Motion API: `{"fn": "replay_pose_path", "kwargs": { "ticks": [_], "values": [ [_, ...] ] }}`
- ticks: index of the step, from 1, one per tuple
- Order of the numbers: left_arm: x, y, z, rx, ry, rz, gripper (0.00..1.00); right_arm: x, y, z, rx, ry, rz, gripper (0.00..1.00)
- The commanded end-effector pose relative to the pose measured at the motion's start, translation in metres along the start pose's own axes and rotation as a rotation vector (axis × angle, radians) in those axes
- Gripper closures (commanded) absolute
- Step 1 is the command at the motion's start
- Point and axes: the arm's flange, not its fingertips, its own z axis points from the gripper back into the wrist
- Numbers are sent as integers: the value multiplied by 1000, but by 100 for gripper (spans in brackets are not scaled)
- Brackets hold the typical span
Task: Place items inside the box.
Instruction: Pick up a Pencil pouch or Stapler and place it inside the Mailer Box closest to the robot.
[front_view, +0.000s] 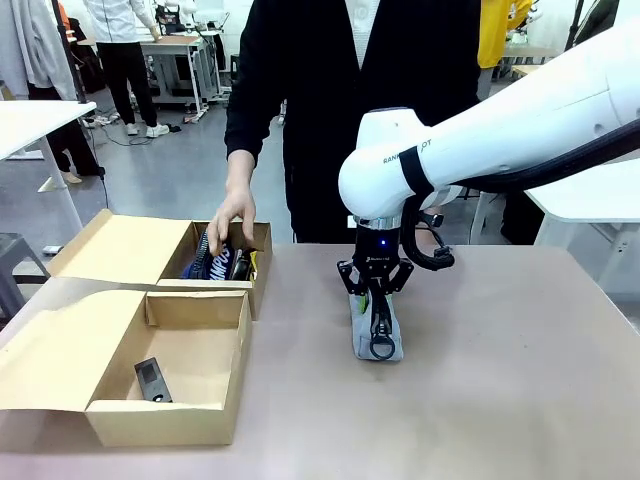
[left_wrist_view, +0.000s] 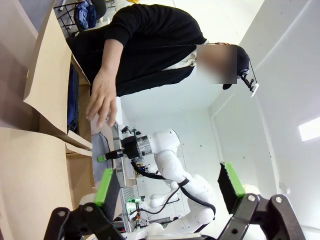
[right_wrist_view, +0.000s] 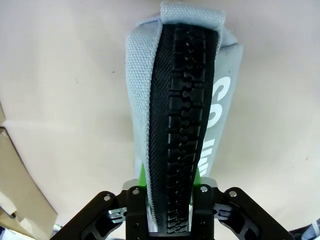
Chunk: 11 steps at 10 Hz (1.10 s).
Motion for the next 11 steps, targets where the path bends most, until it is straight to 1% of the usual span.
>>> {"fn": "replay_pose_path", "kwargs": {
  "ticks": [1,4,5,6,7,8,9,10,11],
  "values": [
    [-5,-1,-1,-14,1,-17,0,4,1,4,-17,3,-24,100],
    [-5,-1,-1,-14,1,-17,0,-2,-12,20,6,-21,-39,100],
    [-5,-1,-1,-14,1,-17,0,-11,-18,31,16,-46,-43,100],
    [-5,-1,-1,-14,1,-17,0,-27,-24,50,46,-54,-25,100],
    [-5,-1,-1,-14,1,-17,0,-54,-37,75,75,38,-35,100],
    [-5,-1,-1,-14,1,-17,0,-107,-56,107,104,96,-38,100],
    [-5,-1,-1,-14,1,-17,0,-160,-67,124,122,66,-6,100],
    [-5,-1,-1,-14,1,-17,0,-202,-73,130,106,9,-3,100],
    [-5,-1,-1,-14,1,-17,0,-219,-79,131,98,-67,-28,100]
  ]
}}
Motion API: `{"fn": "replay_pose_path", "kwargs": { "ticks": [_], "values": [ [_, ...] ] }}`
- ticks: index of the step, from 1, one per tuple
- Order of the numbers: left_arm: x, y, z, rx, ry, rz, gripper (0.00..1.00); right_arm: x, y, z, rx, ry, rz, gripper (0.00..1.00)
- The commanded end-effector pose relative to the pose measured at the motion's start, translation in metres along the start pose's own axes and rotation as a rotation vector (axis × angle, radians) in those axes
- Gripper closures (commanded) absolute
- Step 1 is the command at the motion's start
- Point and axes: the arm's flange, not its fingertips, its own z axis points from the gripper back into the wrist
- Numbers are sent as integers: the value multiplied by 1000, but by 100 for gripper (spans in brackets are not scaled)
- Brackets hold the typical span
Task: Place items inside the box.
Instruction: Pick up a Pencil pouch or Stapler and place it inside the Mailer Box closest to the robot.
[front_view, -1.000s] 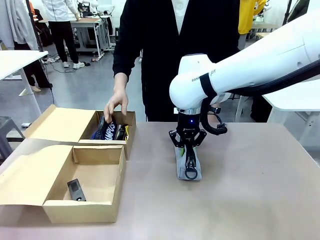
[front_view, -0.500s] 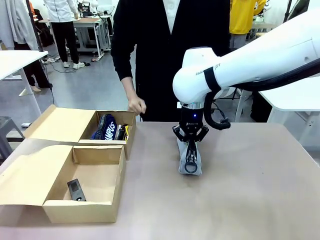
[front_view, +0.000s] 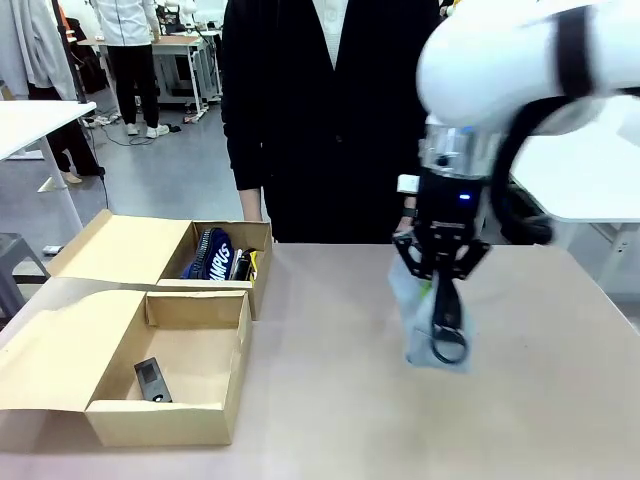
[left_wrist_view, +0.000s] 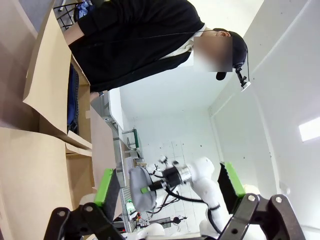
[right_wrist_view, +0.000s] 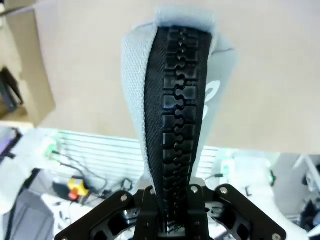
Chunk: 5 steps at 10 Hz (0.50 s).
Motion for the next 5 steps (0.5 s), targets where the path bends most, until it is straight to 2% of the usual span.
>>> {"fn": "replay_pose_path", "kwargs": {
  "ticks": [1,2,3,4,5],
  "values": [
    [-5,-1,-1,-14,1,-15,0,43,12,-11,5,44,-2,100],
    [-5,-1,-1,-14,1,-15,0,43,12,-11,5,44,-2,100],
    [-5,-1,-1,-14,1,-15,0,-15,-5,2,-8,-17,-2,93],
    [-5,-1,-1,-14,1,-15,0,6,0,-10,56,23,2,93],
    [-5,-1,-1,-14,1,-15,0,19,43,6,76,-61,42,93]
  ]
}}
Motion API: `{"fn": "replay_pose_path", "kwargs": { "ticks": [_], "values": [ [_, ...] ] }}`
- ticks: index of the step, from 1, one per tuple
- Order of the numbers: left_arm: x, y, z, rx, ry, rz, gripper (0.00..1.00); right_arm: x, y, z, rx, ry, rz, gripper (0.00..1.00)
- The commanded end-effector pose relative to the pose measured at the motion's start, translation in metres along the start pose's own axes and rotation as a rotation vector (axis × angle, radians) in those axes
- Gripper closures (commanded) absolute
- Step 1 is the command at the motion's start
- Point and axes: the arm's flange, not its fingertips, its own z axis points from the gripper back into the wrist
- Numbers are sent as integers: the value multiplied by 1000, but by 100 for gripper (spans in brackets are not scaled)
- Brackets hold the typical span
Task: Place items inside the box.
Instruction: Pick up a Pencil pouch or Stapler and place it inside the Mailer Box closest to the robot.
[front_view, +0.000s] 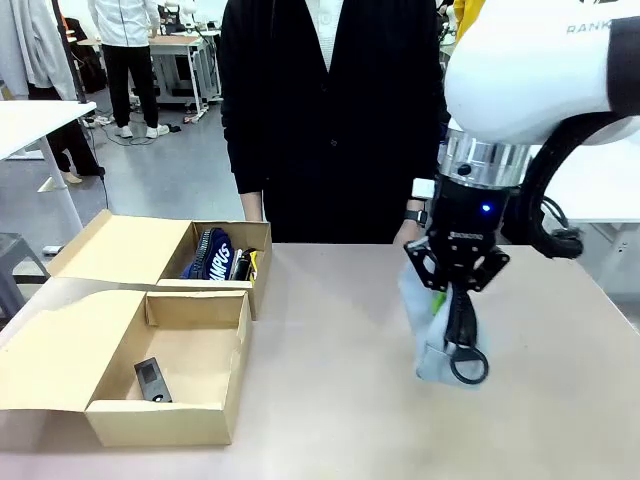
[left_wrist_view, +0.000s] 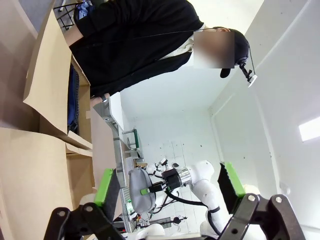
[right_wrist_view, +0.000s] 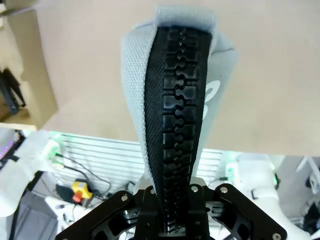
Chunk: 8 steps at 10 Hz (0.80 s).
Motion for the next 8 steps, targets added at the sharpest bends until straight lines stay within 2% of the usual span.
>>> {"fn": "replay_pose_path", "kwargs": {
  "ticks": [1,2,3,4,6,7,8],
  "values": [
    [-5,-1,-2,-15,2,-15,0,18,67,15,88,-74,71,93],
    [-5,-1,-2,-15,2,-15,0,29,109,15,141,-49,20,93],
    [-5,-1,-2,-15,2,-15,0,37,150,8,147,-39,27,93],
    [-5,-1,-2,-15,2,-15,0,40,186,1,173,-26,63,93],
    [-5,-1,-2,-15,2,-15,0,35,241,-16,163,-59,173,93],
    [-5,-1,-2,-15,2,-15,0,28,242,-14,87,-74,206,93],
    [-5,-1,-2,-15,2,-15,0,16,199,10,95,-69,227,93]
  ]
}}
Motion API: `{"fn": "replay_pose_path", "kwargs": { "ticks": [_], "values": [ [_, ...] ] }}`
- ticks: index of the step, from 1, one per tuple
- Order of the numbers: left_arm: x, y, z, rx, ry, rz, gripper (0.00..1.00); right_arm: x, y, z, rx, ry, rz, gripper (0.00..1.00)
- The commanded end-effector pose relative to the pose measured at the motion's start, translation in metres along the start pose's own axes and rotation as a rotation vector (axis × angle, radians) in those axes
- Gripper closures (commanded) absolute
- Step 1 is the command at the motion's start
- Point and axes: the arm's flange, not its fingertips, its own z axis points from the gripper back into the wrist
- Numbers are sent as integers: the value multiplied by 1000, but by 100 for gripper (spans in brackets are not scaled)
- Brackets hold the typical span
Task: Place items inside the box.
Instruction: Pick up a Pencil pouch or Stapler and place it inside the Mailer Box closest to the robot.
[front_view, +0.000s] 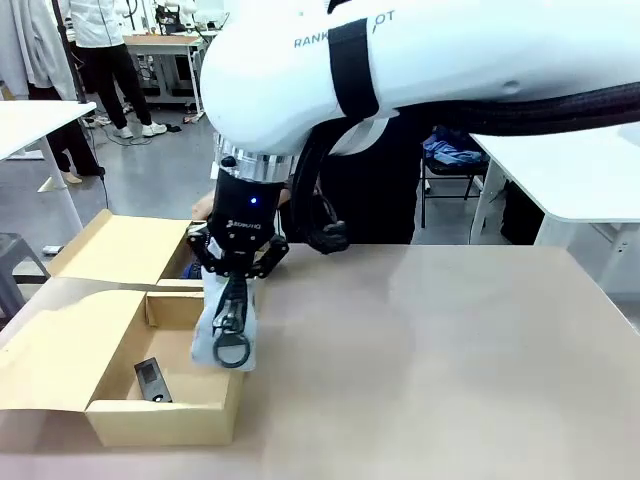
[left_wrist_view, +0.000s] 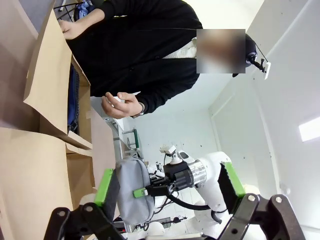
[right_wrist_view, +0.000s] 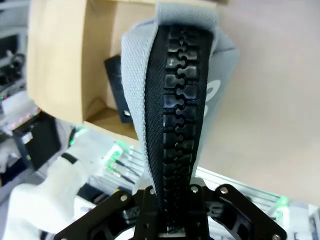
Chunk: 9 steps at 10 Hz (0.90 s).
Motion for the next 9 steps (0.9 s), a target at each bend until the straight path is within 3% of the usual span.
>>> {"fn": "replay_pose_path", "kwargs": {
  "ticks": [1,2,3,5,6,8,9],
  "values": [
    [-5,-1,-2,-14,2,-15,0,-44,-87,66,-103,37,-127,93],
    [-5,-1,-2,-14,2,-15,0,-89,-155,87,-93,20,-119,93],
    [-5,-1,-2,-14,2,-15,0,-125,-203,93,-34,-5,-218,93],
    [-5,-1,-2,-14,2,-15,0,-175,-277,85,-14,-85,-252,93],
    [-5,-1,-2,-14,2,-15,0,-196,-308,74,4,-63,-263,93],
    [-5,-1,-2,-14,2,-15,0,-221,-337,58,27,-2,-289,93],
    [-5,-1,-2,-14,2,-15,0,-218,-337,56,6,32,-283,93]
  ]
}}
